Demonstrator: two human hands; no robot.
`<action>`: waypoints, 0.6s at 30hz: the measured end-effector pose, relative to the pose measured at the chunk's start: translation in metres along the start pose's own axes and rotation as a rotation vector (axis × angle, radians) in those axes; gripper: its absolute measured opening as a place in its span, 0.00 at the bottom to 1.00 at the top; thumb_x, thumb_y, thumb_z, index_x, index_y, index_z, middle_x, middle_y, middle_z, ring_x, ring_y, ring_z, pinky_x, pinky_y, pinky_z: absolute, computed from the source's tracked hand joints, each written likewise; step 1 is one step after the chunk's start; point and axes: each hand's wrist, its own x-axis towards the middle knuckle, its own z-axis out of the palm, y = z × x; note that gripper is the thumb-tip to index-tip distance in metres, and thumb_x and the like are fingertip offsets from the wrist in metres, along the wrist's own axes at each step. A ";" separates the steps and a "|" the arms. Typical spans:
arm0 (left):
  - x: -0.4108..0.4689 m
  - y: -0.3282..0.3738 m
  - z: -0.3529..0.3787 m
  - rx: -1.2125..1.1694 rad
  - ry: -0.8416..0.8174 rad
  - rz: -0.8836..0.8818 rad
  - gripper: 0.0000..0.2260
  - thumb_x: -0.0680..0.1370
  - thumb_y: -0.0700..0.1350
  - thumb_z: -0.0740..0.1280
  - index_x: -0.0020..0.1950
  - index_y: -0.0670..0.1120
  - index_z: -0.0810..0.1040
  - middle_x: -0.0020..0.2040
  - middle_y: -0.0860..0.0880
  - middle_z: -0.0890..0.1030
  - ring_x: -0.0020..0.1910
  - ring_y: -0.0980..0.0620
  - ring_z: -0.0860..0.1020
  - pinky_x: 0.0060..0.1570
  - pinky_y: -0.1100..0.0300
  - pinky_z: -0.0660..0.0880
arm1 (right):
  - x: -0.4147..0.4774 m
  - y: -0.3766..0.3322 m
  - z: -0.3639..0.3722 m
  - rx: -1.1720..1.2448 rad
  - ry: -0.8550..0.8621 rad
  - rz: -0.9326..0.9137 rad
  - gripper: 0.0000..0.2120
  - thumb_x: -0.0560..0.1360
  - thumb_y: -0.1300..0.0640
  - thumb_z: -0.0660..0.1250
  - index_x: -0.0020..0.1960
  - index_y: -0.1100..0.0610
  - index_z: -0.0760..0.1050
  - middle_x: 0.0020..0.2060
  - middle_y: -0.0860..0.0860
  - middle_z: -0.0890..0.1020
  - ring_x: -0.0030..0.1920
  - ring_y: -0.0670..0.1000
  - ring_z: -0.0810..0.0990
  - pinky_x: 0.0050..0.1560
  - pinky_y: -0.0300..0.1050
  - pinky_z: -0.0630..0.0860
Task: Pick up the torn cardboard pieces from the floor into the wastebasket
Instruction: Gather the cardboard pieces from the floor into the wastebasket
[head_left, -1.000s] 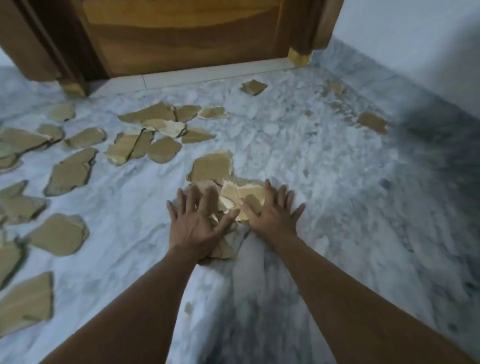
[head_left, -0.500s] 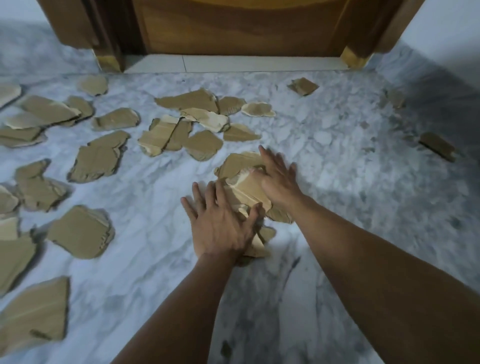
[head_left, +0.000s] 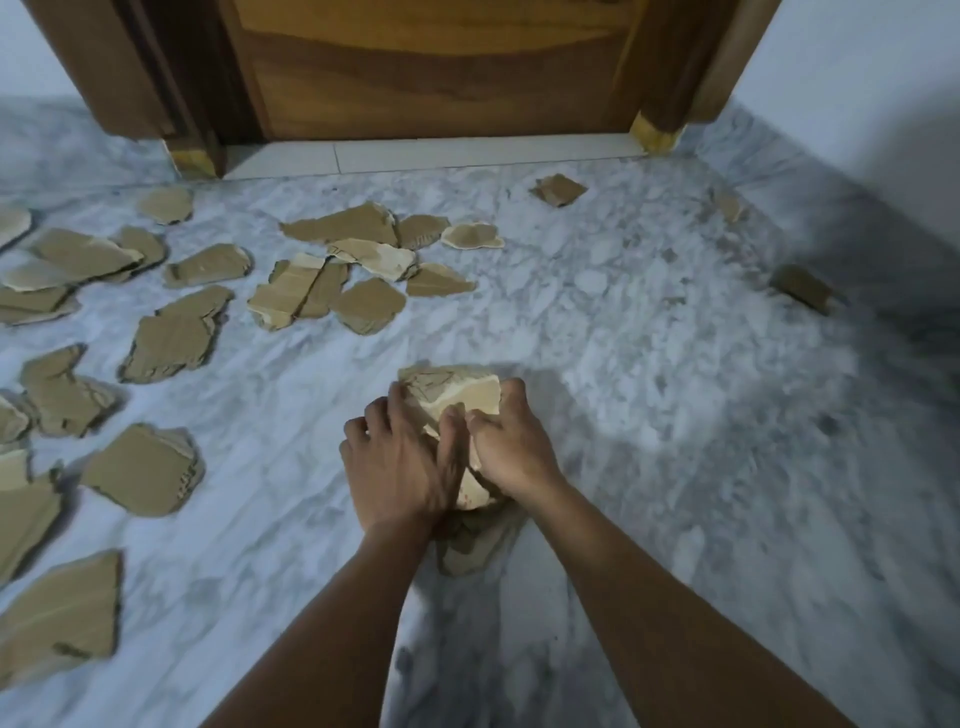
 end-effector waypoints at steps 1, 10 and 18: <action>-0.006 0.002 -0.001 -0.020 -0.004 0.015 0.34 0.78 0.67 0.51 0.74 0.45 0.69 0.65 0.41 0.76 0.60 0.37 0.72 0.58 0.45 0.69 | -0.010 0.010 0.000 0.125 0.037 0.022 0.14 0.76 0.46 0.62 0.59 0.45 0.64 0.51 0.50 0.82 0.51 0.54 0.82 0.55 0.57 0.78; -0.074 0.101 -0.018 -0.578 -0.071 -0.013 0.19 0.77 0.58 0.67 0.66 0.54 0.74 0.62 0.51 0.71 0.51 0.47 0.79 0.48 0.58 0.68 | -0.085 0.062 -0.075 0.625 0.393 -0.033 0.10 0.78 0.65 0.66 0.58 0.57 0.73 0.50 0.52 0.82 0.50 0.53 0.83 0.51 0.49 0.82; -0.123 0.276 -0.068 -0.787 -0.027 0.277 0.20 0.76 0.58 0.68 0.65 0.52 0.74 0.57 0.51 0.70 0.39 0.60 0.73 0.46 0.61 0.67 | -0.151 0.048 -0.258 0.543 0.688 -0.160 0.12 0.78 0.59 0.67 0.60 0.53 0.71 0.50 0.50 0.81 0.49 0.49 0.81 0.51 0.45 0.78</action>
